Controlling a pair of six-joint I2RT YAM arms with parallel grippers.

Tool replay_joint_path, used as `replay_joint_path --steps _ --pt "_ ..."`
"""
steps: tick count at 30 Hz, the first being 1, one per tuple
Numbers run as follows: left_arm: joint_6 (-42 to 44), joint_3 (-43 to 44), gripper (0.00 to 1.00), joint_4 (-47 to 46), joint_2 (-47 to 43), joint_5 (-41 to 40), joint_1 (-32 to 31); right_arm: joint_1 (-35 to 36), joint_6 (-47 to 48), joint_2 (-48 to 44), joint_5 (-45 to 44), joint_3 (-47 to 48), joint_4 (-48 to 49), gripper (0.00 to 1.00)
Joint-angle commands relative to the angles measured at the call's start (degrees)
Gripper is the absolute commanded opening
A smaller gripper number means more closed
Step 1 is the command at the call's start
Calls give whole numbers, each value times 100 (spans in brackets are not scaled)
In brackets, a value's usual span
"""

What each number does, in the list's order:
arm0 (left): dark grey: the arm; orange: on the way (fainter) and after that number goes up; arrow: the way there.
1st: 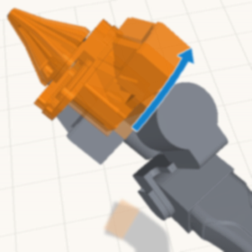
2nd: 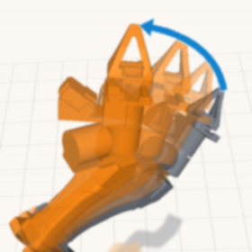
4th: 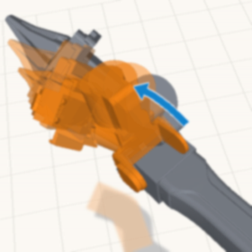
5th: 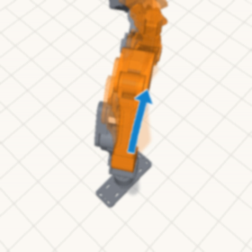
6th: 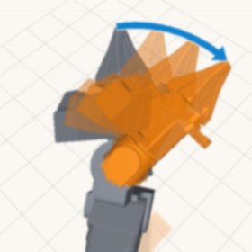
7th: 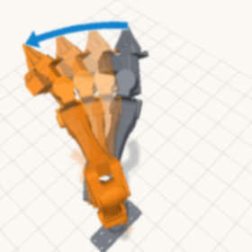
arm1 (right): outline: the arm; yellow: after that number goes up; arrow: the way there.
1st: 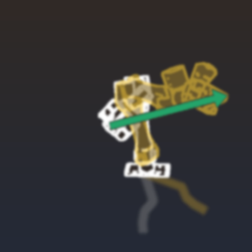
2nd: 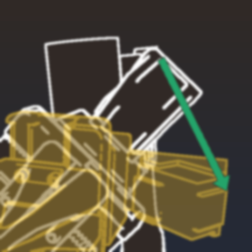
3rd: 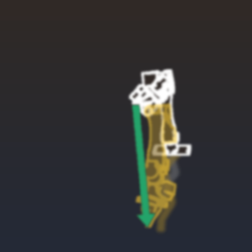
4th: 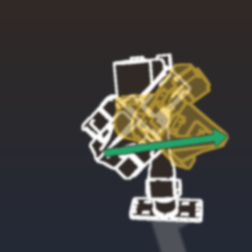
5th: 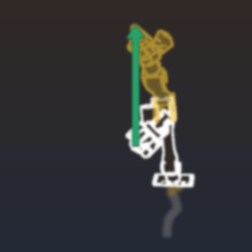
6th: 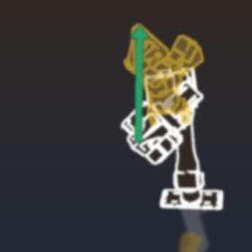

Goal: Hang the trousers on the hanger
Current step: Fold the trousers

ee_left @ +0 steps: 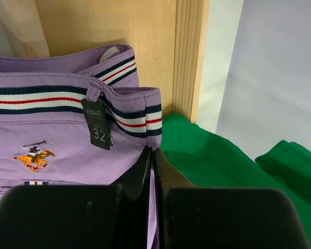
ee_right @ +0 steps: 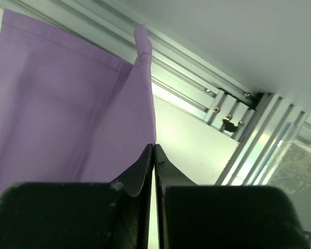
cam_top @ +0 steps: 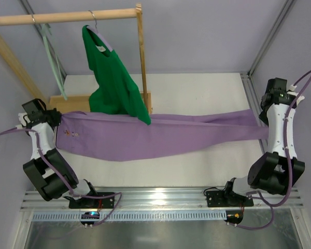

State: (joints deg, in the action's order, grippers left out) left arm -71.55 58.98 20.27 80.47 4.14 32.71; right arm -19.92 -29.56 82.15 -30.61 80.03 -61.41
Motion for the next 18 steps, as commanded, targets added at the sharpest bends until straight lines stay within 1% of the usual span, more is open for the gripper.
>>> replay_joint_path --steps 1,6,8,9,11,13,14,15,16,17,18 --pt "62 -53 1 -348 -163 -195 51 -38 39 -567 -999 5 -441 4" --pt "141 -194 1 -437 -224 -229 43 -38 -6 -1279 -1368 -400 -618 4" --pt "106 -194 1 -436 -198 -256 43 -47 -14 -1412 -1518 -322 -679 4" --pt "80 -194 0 -454 -154 -221 51 -47 3 -1456 -1535 -217 -549 4" --pt "-8 -159 1 -507 -93 -125 43 -47 187 -1404 -1282 -181 -172 4" --pt "-87 -167 1 -620 -14 -133 51 -47 275 -1062 -1237 -50 251 4" --pt "-131 -168 1 -734 30 -116 51 -47 423 -921 -941 -49 461 4" --pt "-192 -176 1 -761 57 -115 51 -47 512 -546 -834 -31 733 4" --pt "-201 -168 1 -770 126 -107 51 -38 452 -359 -780 38 796 4" --pt "-202 -168 1 -814 153 -115 51 -29 443 -140 -493 48 910 4" --pt "-210 -194 1 -849 171 -124 51 -21 408 45 -316 13 1216 3"
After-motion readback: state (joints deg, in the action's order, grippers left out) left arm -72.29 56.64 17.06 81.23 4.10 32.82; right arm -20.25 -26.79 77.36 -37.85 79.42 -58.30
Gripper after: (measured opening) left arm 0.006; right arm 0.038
